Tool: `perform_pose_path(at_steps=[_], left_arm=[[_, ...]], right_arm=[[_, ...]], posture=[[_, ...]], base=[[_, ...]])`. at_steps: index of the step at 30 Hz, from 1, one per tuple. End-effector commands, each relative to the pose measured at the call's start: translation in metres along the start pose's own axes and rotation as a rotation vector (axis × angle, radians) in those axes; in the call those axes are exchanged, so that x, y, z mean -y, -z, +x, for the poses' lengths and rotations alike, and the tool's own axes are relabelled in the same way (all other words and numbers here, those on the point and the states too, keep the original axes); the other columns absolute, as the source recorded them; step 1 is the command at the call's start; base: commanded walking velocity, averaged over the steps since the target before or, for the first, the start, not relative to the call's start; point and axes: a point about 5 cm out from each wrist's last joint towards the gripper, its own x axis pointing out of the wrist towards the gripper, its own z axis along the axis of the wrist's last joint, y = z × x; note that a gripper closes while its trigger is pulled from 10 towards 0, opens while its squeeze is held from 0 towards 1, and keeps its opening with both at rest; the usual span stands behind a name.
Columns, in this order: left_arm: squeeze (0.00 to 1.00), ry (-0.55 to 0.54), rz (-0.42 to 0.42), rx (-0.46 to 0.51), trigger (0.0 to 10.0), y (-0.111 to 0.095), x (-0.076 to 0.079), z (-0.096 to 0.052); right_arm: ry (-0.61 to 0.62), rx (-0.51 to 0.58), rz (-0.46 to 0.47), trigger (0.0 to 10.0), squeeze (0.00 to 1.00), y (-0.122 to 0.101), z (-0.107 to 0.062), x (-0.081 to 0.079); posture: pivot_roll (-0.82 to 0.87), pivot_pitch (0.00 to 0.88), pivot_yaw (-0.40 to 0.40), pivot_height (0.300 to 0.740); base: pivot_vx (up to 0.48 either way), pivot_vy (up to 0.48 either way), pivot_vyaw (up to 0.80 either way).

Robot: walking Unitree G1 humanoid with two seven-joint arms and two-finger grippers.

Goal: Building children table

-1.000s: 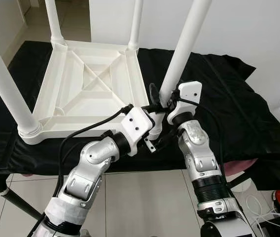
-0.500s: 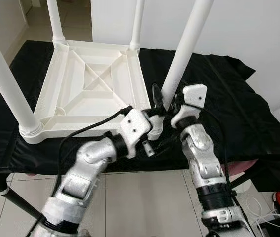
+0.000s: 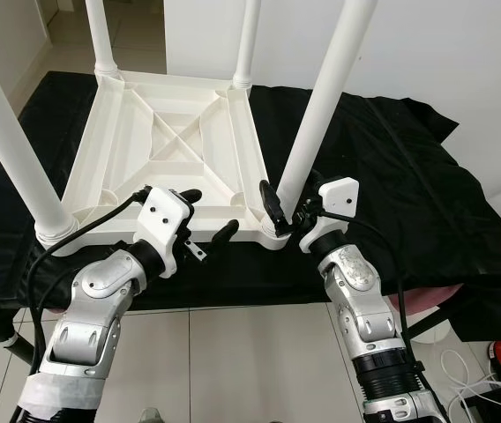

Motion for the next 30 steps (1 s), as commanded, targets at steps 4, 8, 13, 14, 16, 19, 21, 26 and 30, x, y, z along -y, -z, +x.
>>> perform_pose_path(at_steps=[4,8,13,14,16,19,21,26,30], left_arm=[[0.00,-0.099,-0.012,-0.071,10.0,0.013,-0.008,-0.002],[0.00,-0.253,-0.009,-0.102,10.0,0.021,-0.013,0.001],[0.00,-0.365,-0.031,-0.097,10.0,0.023,-0.015,0.004],[0.00,-0.423,-0.054,-0.099,10.0,0.024,-0.016,0.006],[0.00,-0.436,-0.063,-0.102,10.0,0.025,-0.016,0.007],[0.00,-0.530,-0.081,-0.117,10.0,0.028,-0.022,0.008],[0.00,-0.581,-0.084,-0.139,10.0,0.032,-0.026,0.007],[0.00,-0.699,-0.097,-0.193,10.0,0.041,-0.037,0.000],[0.00,-0.765,-0.093,-0.212,10.0,0.043,-0.045,-0.005]], right_arm=[[0.047,-0.013,0.010,10.0,0.00,0.005,-0.016,0.009],[0.083,-0.048,0.007,10.0,0.00,0.015,-0.033,0.013],[0.130,-0.088,-0.007,10.0,0.00,0.024,-0.047,0.017],[0.180,-0.106,-0.010,10.0,0.00,0.028,-0.051,0.021],[0.194,-0.108,-0.012,10.0,0.00,0.029,-0.052,0.022],[0.242,-0.106,-0.012,10.0,0.00,0.029,-0.049,0.026],[0.264,-0.109,-0.015,10.0,0.00,0.029,-0.048,0.028],[0.292,-0.115,-0.012,10.0,0.00,0.031,-0.048,0.030],[0.288,-0.118,-0.005,10.0,0.00,0.031,-0.048,0.030]], posture=[[0.05,0.045,-0.107,0.740],[0.04,0.048,-0.106,0.740],[0.04,0.051,-0.100,0.740],[0.04,0.050,-0.096,0.740],[0.04,0.050,-0.096,0.740],[0.04,0.048,-0.092,0.740],[0.04,0.047,-0.091,0.740],[0.05,0.047,-0.091,0.740],[0.05,0.048,-0.095,0.740]], base=[[0.000,0.000,0.00],[0.000,0.000,0.00],[0.000,0.000,0.00],[0.000,0.000,0.00],[0.000,0.000,0.00],[0.000,0.000,0.00],[0.000,0.000,0.00],[0.000,0.000,0.00],[0.000,0.000,0.00]])
